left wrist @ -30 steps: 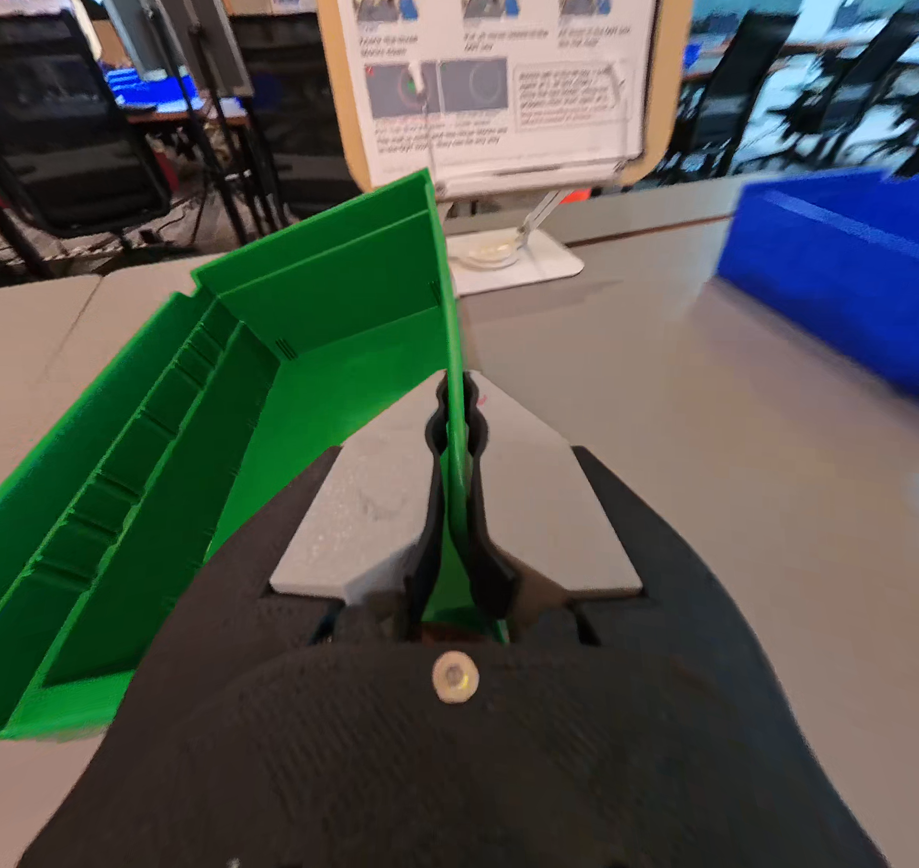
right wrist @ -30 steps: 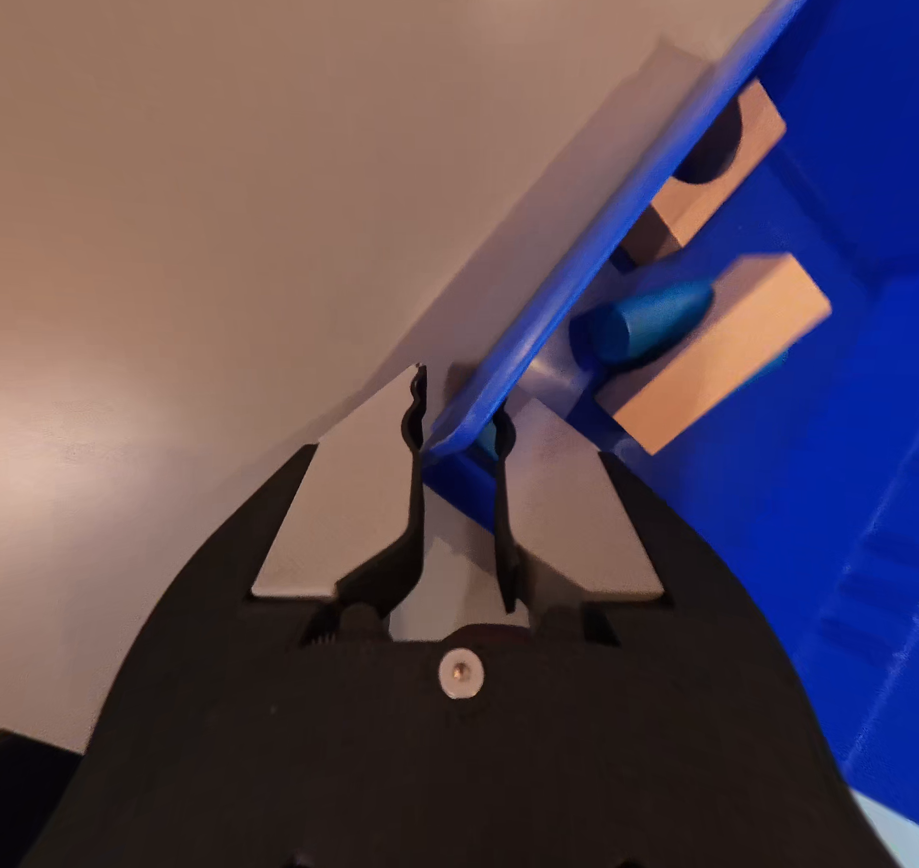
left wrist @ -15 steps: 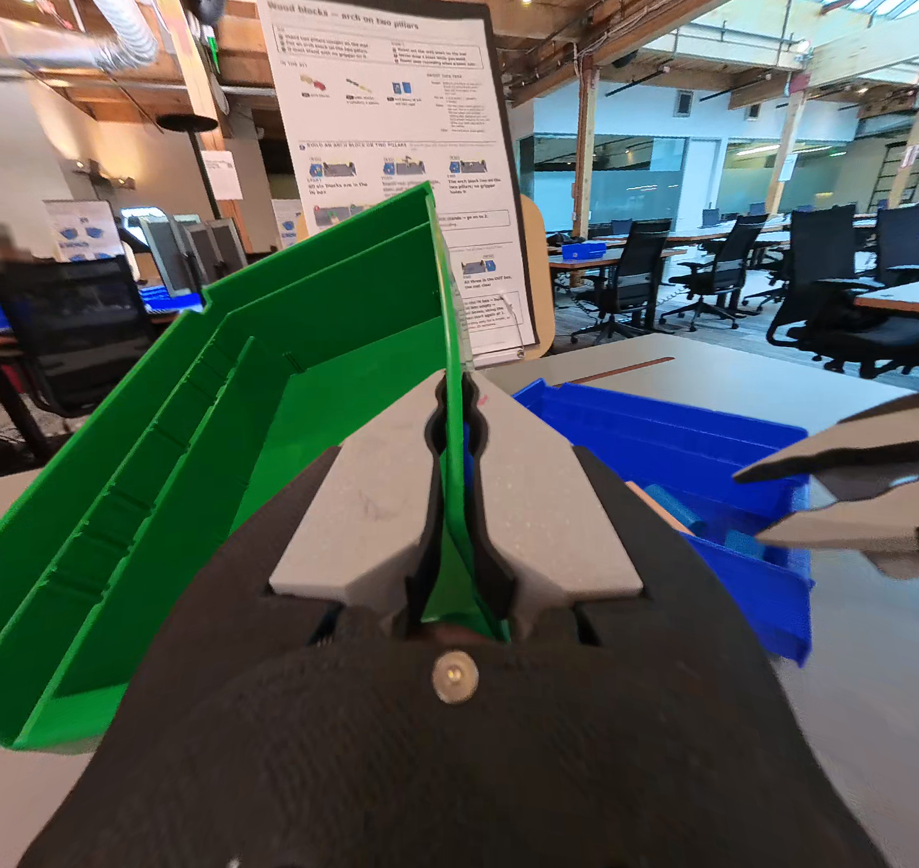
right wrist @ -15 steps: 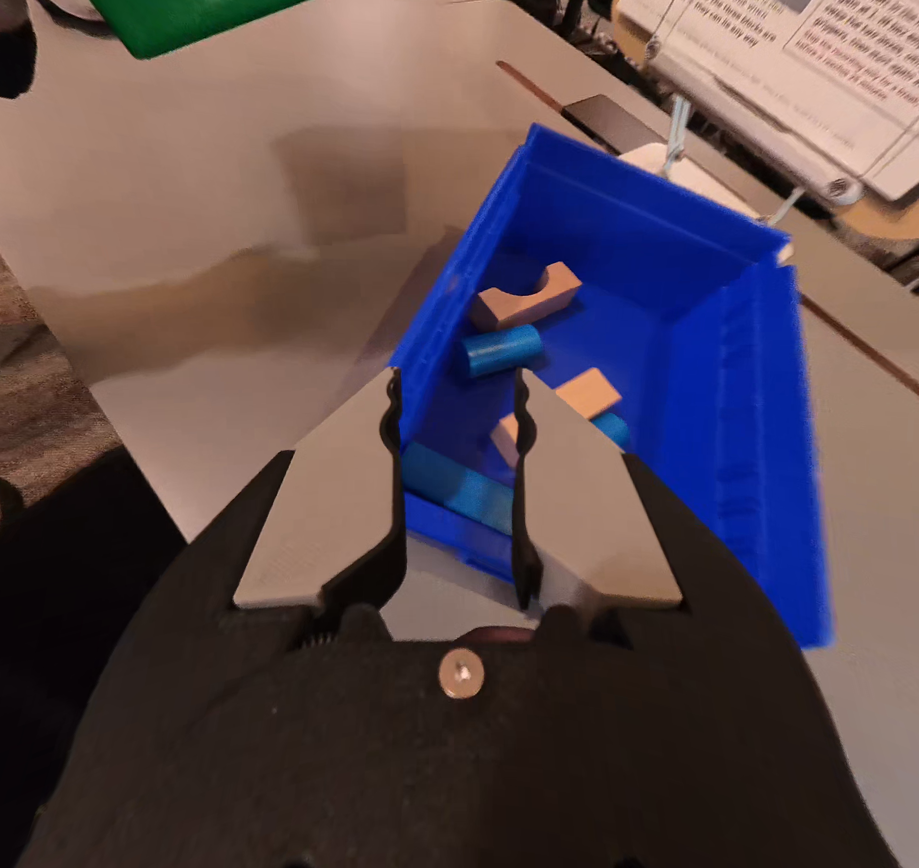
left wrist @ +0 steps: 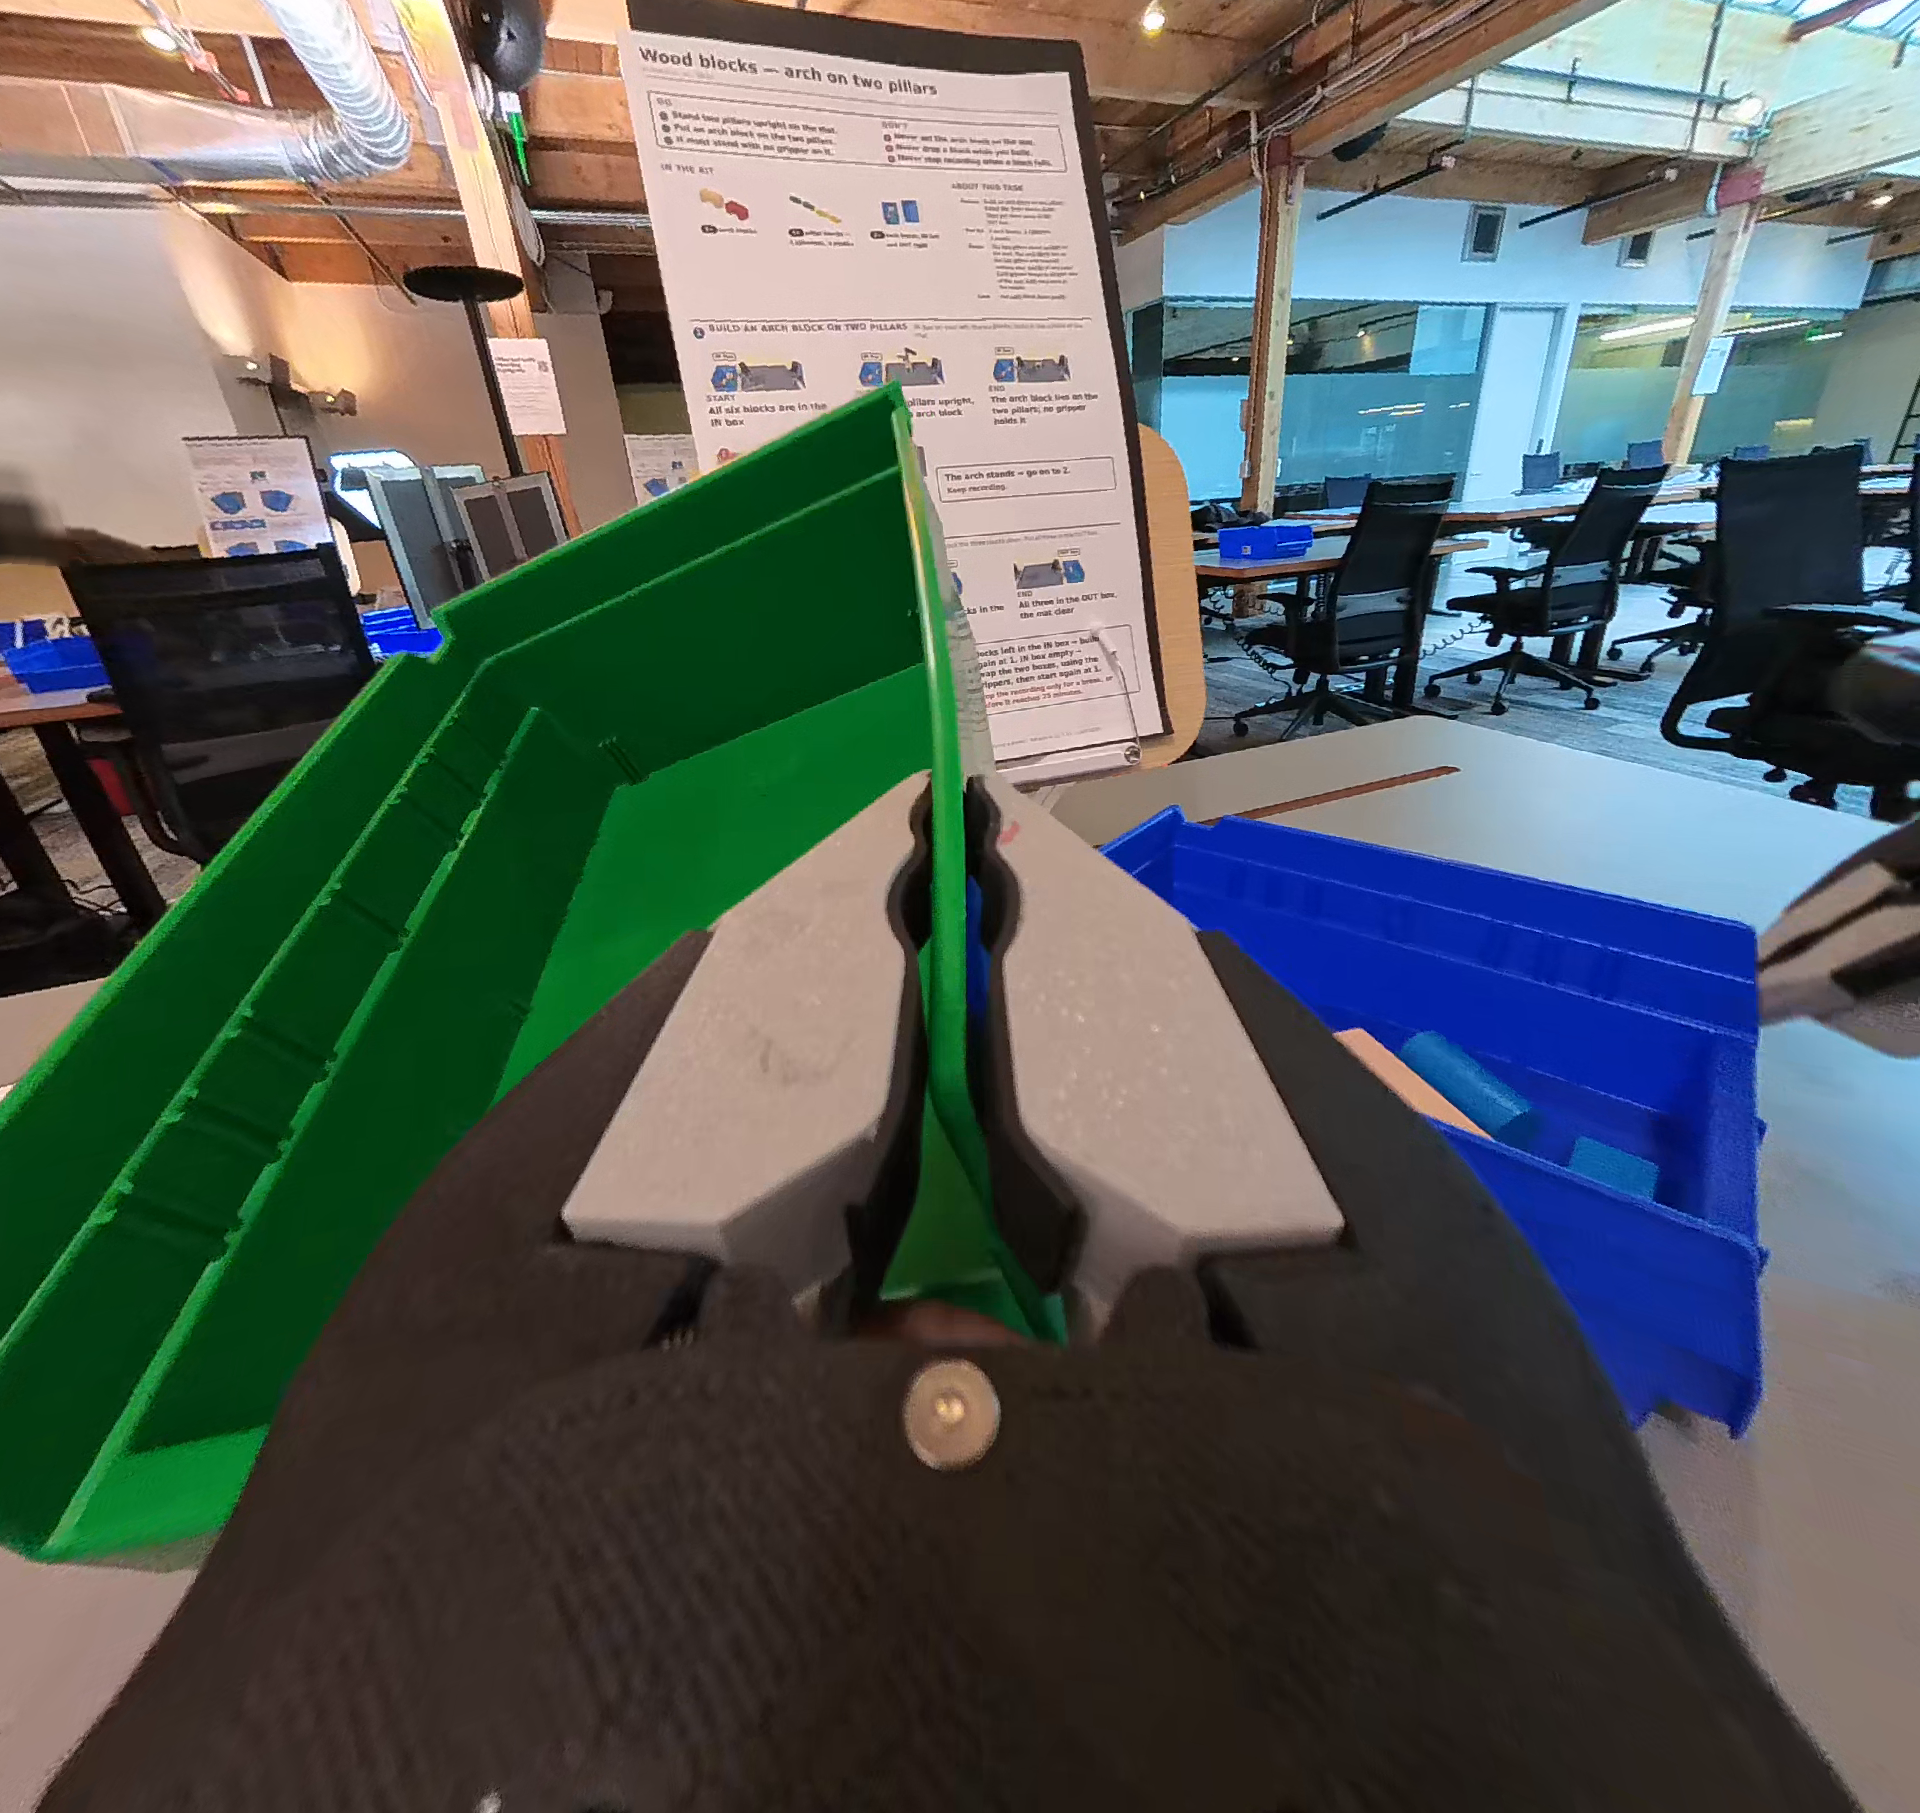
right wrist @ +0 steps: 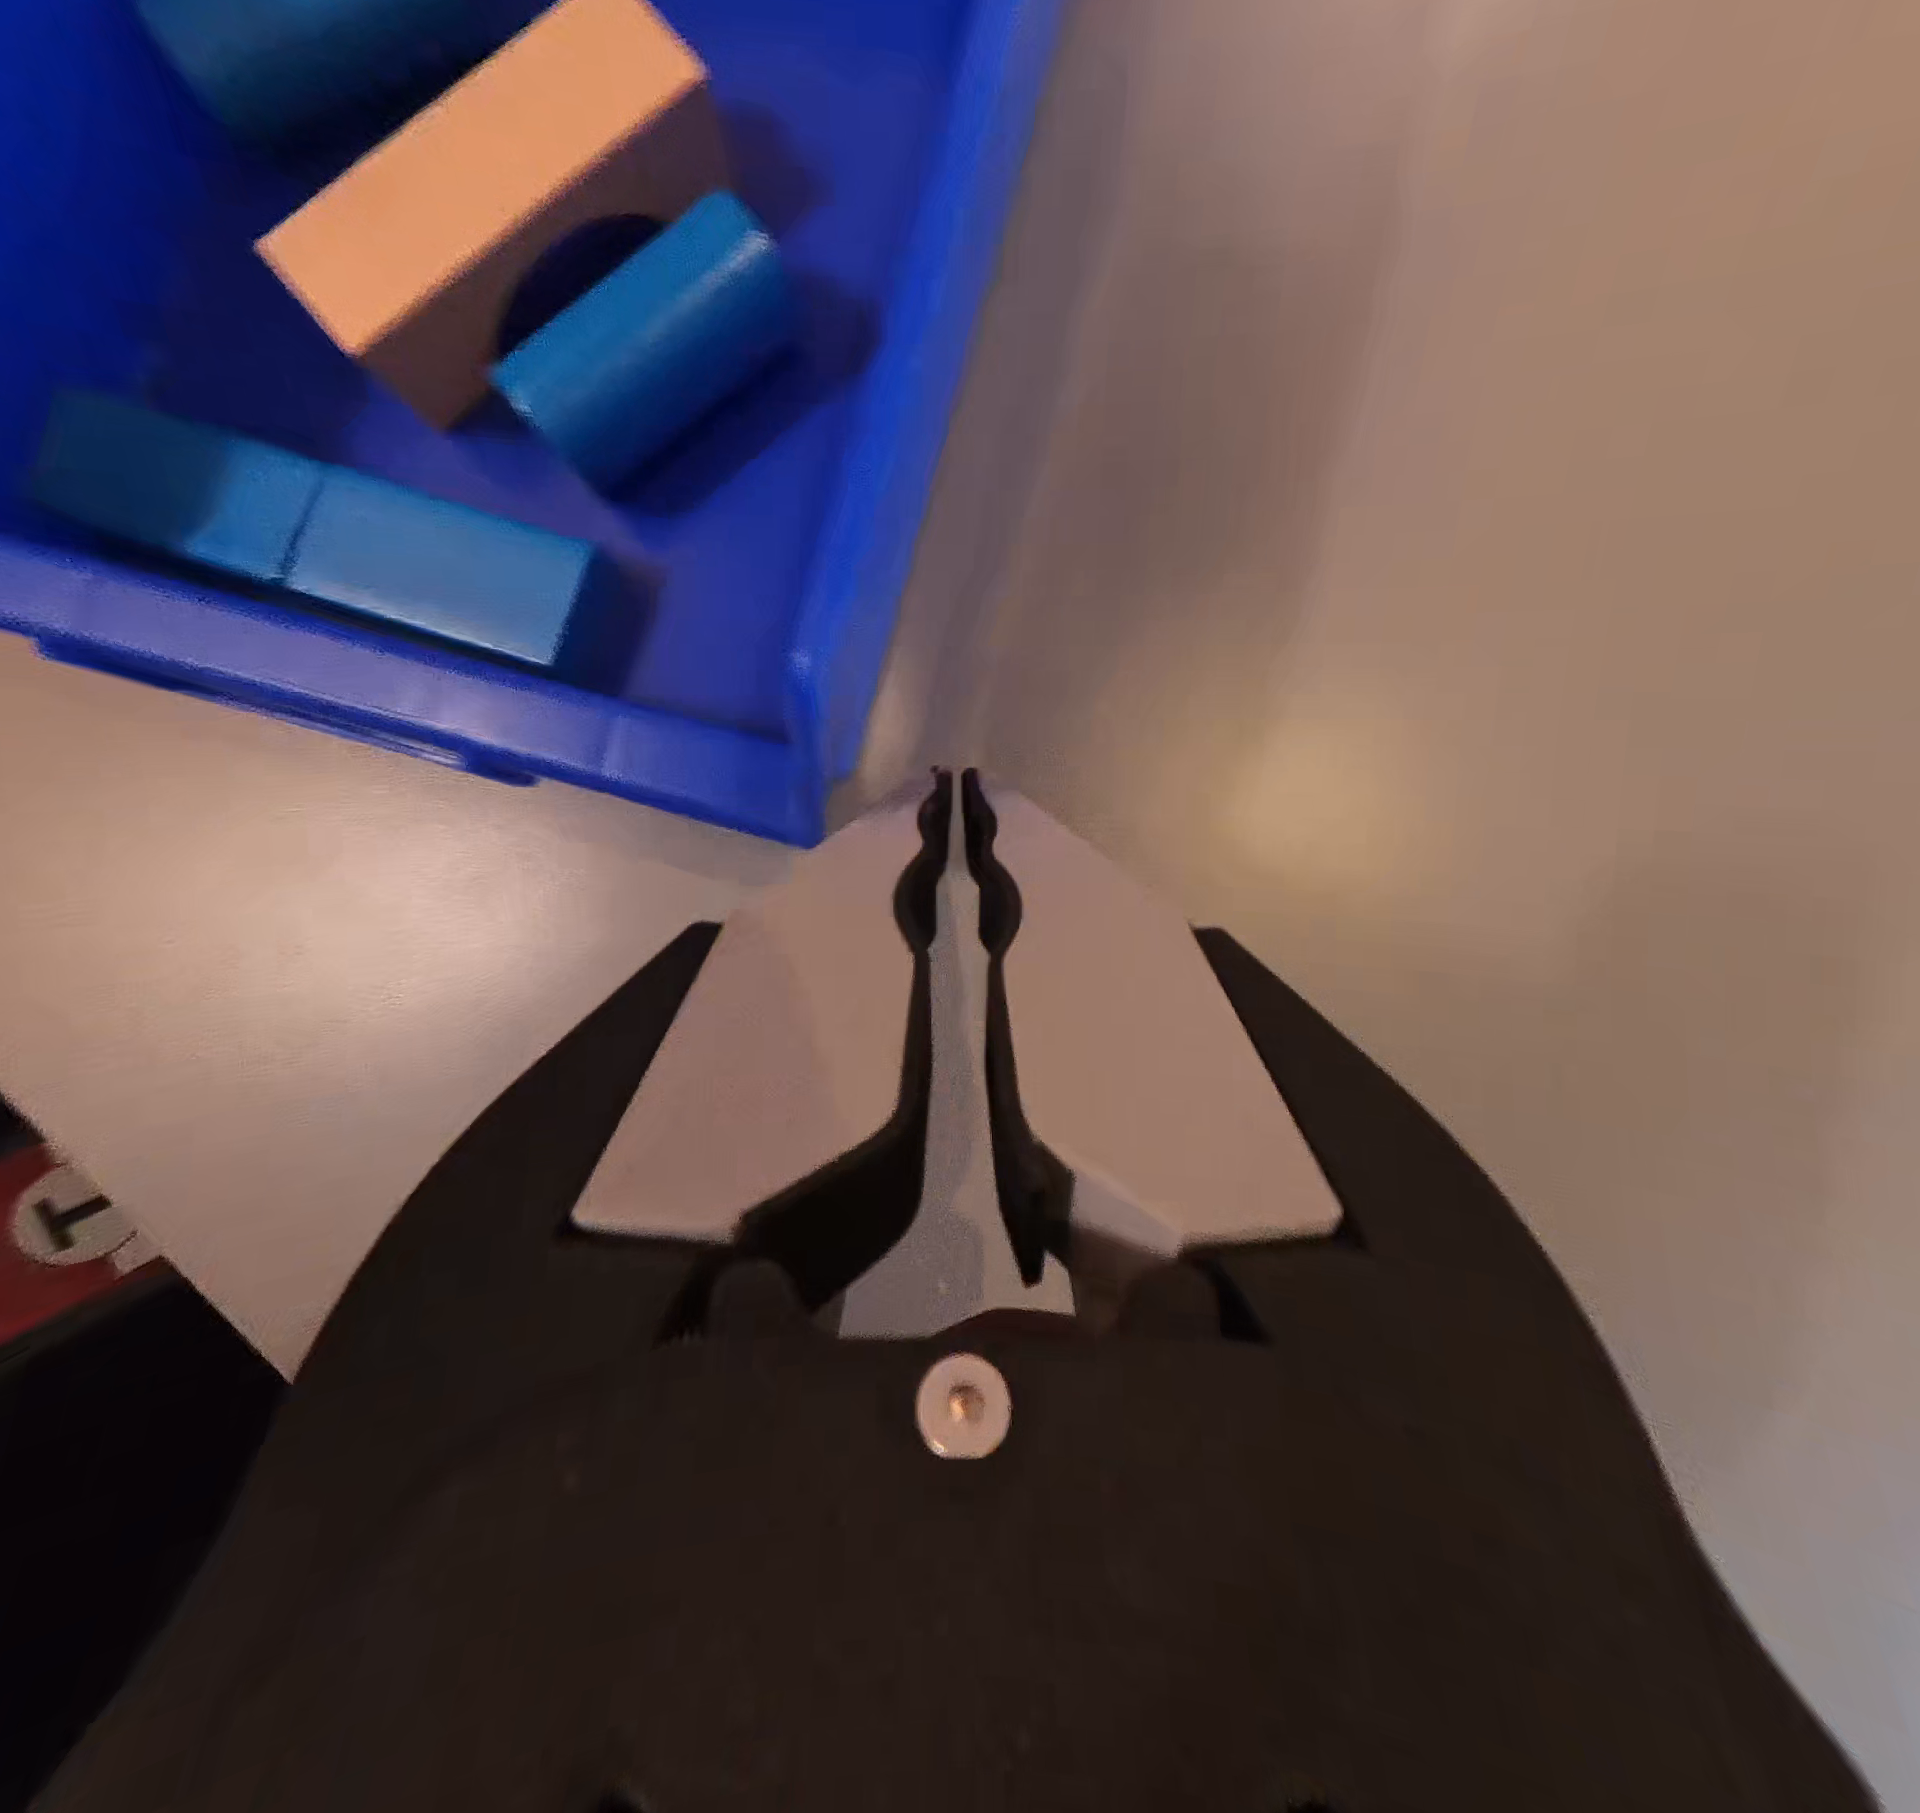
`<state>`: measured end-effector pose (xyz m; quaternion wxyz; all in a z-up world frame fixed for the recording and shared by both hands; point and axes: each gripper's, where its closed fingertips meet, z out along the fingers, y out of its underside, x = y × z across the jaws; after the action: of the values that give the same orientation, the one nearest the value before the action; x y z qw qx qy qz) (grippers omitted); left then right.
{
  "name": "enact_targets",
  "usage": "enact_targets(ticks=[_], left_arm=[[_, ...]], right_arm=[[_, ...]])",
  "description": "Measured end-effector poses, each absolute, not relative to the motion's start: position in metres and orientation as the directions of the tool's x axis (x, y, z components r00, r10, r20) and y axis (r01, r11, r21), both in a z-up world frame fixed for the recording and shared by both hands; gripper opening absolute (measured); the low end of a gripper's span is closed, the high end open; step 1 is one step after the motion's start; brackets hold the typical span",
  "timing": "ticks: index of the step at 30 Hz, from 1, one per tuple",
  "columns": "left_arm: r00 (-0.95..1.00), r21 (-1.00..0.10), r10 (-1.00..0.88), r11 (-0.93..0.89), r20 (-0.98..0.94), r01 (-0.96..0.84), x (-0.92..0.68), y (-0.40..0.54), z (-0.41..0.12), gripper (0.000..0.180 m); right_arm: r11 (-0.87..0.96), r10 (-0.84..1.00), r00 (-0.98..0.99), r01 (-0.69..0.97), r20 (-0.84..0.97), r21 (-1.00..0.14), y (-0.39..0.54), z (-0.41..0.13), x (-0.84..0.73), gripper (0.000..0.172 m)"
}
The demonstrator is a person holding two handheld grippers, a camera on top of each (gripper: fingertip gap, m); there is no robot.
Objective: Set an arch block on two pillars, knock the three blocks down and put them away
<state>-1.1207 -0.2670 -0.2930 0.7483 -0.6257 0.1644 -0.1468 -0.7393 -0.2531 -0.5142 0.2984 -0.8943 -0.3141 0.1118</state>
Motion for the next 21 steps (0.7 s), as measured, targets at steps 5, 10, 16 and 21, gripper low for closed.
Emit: enact_targets(ticks=[5,10,16,21], left_arm=[[0.902,-0.984,-0.427,0.175,-0.064,0.013,-1.121,-0.267,-0.293,0.002],[0.904,-0.986,-0.424,0.168,-0.056,0.017,-1.125,-0.265,-0.295,0.002],[0.905,-0.985,-0.422,0.173,-0.049,0.027,-1.129,-0.266,-0.292,0.002],[0.898,-0.984,-0.436,0.179,-0.058,0.023,-1.121,-0.271,-0.289,0.002]], right_arm=[[-0.612,0.628,0.778,0.511,0.021,-0.603,-0.247,-0.517,-0.746,0.000],[-0.615,0.623,0.782,0.494,0.005,-0.615,-0.246,-0.514,-0.749,0.000],[-0.616,0.600,0.799,0.488,0.032,-0.618,-0.237,-0.519,-0.748,0.000],[-0.585,0.631,0.768,0.379,-0.109,-0.717,-0.219,-0.511,-0.784,0.000]])
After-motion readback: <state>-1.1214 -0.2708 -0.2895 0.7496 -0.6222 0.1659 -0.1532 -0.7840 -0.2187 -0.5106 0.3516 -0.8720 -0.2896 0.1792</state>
